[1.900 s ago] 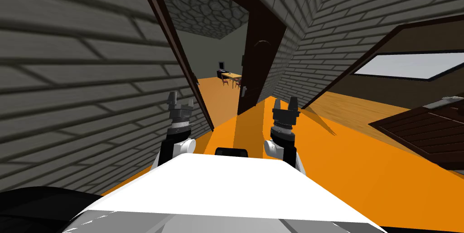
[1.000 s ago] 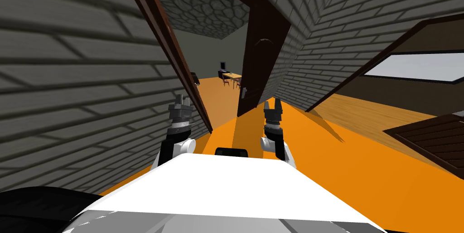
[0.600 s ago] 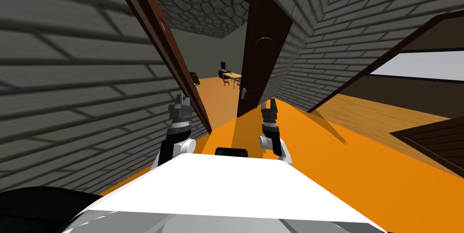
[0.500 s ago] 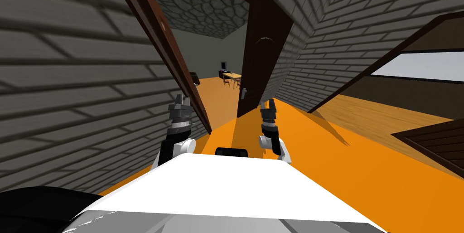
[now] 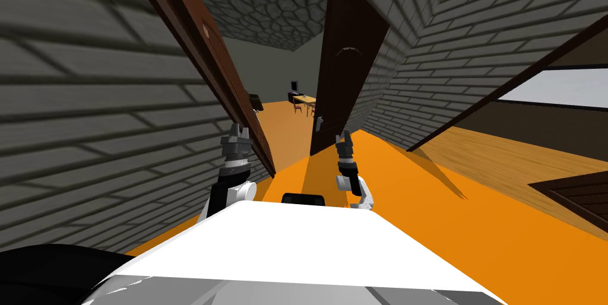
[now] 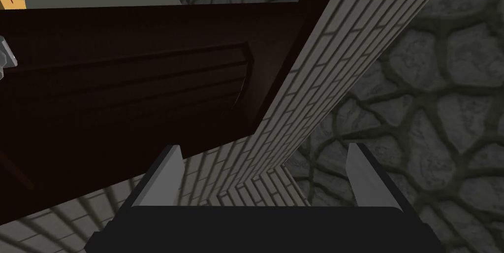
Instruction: Push the door open
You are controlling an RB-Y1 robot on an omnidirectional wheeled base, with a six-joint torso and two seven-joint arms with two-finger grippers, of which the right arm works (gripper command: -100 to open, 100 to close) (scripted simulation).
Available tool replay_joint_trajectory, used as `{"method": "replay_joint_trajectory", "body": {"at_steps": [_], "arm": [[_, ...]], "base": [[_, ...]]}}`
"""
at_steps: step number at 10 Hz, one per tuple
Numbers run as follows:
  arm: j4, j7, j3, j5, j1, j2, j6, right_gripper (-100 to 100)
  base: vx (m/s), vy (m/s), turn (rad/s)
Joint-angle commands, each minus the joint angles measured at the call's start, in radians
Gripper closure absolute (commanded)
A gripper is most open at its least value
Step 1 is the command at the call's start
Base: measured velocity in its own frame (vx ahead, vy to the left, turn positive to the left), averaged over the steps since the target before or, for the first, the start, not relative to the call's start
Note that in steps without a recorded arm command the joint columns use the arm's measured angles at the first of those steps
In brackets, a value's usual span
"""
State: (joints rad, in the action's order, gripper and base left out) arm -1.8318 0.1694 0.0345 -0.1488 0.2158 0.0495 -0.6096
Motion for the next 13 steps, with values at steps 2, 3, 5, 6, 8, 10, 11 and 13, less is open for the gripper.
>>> {"method": "replay_joint_trajectory", "body": {"at_steps": [2, 3, 5, 6, 8, 10, 11, 13], "arm": [[0.063, 0.015, 0.001, -0.01, -0.04, 0.006, 0.003, -100], [0.095, 0.024, 0.003, -0.016, -0.059, 0.011, 0.003, -100], [0.156, 0.043, 0.007, -0.028, -0.099, 0.018, 0.005, -100], [0.162, 0.043, 0.007, -0.028, -0.099, 0.018, 0.005, -100], [0.222, 0.062, 0.011, -0.041, -0.139, 0.025, 0.007, -100], [0.288, 0.082, 0.015, -0.053, -0.18, 0.031, 0.009, -100], [0.325, 0.092, 0.018, -0.06, -0.2, 0.034, 0.01, -100], [0.37, 0.101, 0.02, -0.066, -0.221, 0.037, 0.011, -100]], "base": [[0.053, -0.055, 0.016], [0.073, -0.058, 0.049], [0.091, -0.078, 0.05], [0.061, -0.065, 0.021], [0.063, -0.065, 0.039], [0.093, -0.1, 0.054], [0.081, -0.097, 0.045], [0.052, -0.062, 0.024]]}}
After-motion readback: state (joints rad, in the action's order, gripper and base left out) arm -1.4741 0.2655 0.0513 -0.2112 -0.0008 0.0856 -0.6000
